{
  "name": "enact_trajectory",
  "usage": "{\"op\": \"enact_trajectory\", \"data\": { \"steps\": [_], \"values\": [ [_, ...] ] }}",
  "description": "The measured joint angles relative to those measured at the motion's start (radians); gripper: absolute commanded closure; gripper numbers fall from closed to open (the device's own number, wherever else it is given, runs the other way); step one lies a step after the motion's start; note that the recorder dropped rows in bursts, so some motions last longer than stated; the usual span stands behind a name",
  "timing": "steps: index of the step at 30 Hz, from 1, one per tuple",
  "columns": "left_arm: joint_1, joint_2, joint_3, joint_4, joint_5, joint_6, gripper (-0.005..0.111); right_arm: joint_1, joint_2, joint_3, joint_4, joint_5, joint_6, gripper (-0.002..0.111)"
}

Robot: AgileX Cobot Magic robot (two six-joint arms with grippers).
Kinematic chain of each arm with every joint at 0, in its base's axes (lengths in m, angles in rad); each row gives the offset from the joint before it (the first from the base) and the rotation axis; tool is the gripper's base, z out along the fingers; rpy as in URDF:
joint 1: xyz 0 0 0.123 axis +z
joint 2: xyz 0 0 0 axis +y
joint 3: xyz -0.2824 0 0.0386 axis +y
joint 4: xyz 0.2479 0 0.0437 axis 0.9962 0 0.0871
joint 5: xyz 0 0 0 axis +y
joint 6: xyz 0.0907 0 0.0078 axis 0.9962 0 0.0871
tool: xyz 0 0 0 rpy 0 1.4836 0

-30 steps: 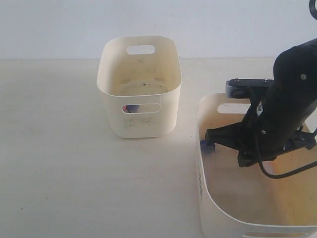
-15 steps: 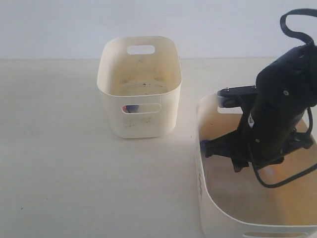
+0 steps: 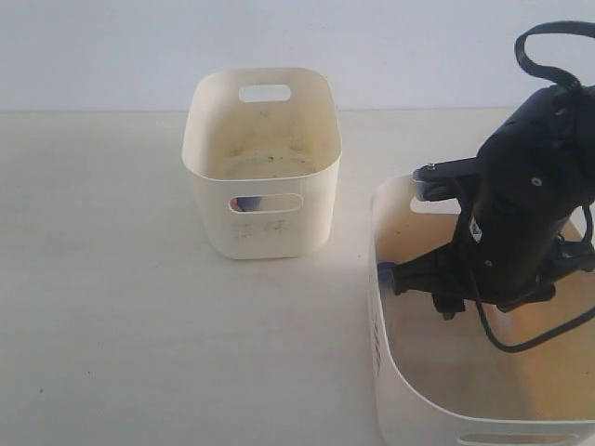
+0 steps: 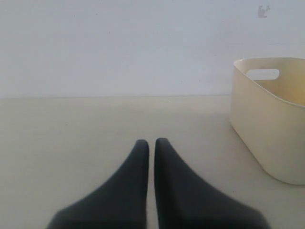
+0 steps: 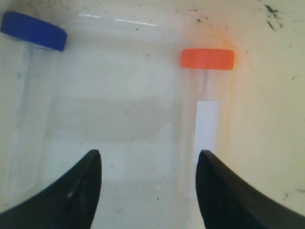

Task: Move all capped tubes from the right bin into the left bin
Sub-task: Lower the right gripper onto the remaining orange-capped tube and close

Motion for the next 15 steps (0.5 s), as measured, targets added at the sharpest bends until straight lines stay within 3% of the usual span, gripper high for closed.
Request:
{"op": "enact_trajectory", "data": {
  "steps": [13,15],
  "values": [
    [0.000,0.000,0.000,0.000,0.000,0.000,0.103,0.000,0.000,0.000,-0.001,0.002,0.000,0.055],
    [0.000,0.000,0.000,0.000,0.000,0.000,0.103,0.000,0.000,0.000,-0.001,0.002,0.000,0.050]
  ]
}}
